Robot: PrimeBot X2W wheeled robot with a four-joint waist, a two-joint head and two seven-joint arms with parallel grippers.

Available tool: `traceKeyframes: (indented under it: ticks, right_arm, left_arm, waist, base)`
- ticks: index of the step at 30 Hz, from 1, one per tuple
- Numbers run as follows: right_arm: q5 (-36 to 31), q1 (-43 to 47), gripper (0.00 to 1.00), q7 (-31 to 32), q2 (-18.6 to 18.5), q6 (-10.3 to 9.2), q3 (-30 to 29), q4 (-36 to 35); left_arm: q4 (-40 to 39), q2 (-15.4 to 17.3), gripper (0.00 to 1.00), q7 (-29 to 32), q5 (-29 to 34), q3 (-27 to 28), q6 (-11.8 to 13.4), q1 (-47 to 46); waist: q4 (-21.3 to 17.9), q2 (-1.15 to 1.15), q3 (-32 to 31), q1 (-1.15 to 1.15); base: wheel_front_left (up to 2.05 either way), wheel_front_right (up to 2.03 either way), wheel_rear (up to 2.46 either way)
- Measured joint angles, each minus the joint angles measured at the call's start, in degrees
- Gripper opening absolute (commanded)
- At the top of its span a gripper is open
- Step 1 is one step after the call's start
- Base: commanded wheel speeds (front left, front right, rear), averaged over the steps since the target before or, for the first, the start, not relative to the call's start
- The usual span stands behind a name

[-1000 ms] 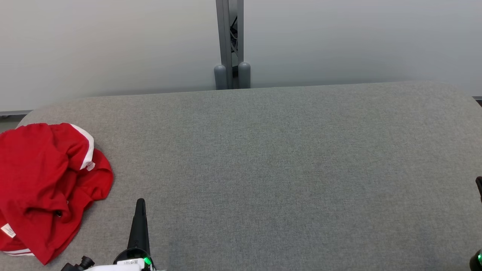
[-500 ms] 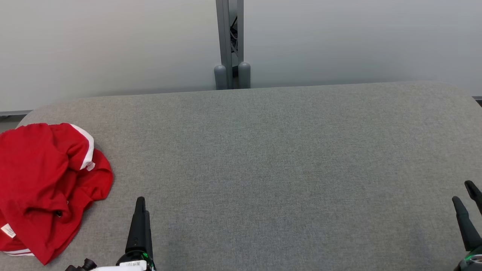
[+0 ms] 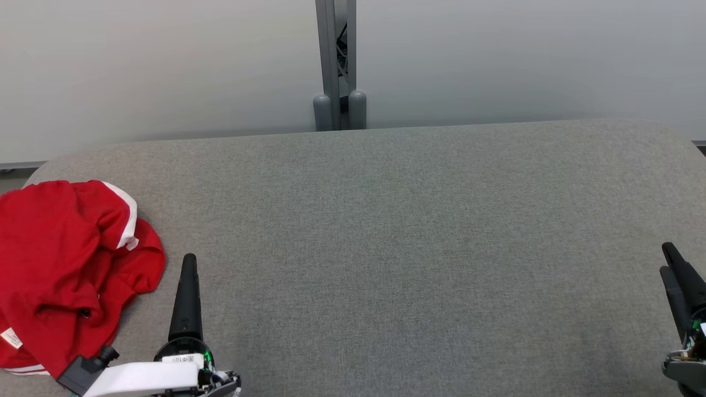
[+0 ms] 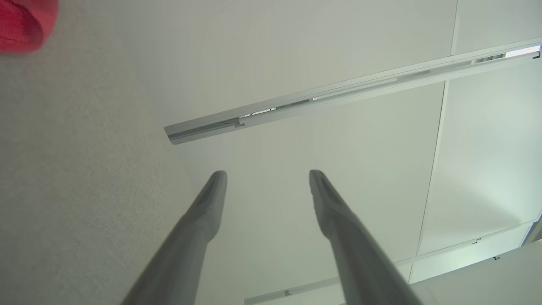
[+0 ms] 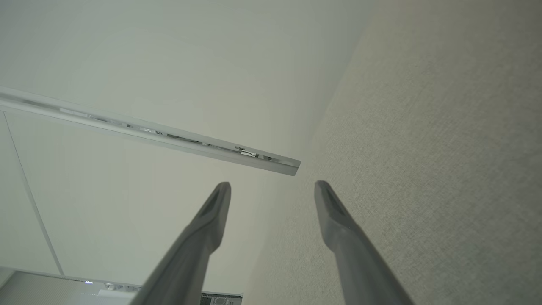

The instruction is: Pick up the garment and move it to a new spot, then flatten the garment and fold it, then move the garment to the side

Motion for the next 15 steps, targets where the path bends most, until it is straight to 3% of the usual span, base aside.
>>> traceKeyframes:
  ticks: [15]
  right_arm:
    - [-19.13,-1.69,1.00,-7.93,-1.02,0.00,6.67,-4.75]
  left_arm:
    - [-2.52,-0.02,1.00,-0.01,22.20,2.50,0.00,-3.13]
  waist:
    - [0.06,0.00,0.14,0.00]
  base:
    - [0.00,0.00,0.00]
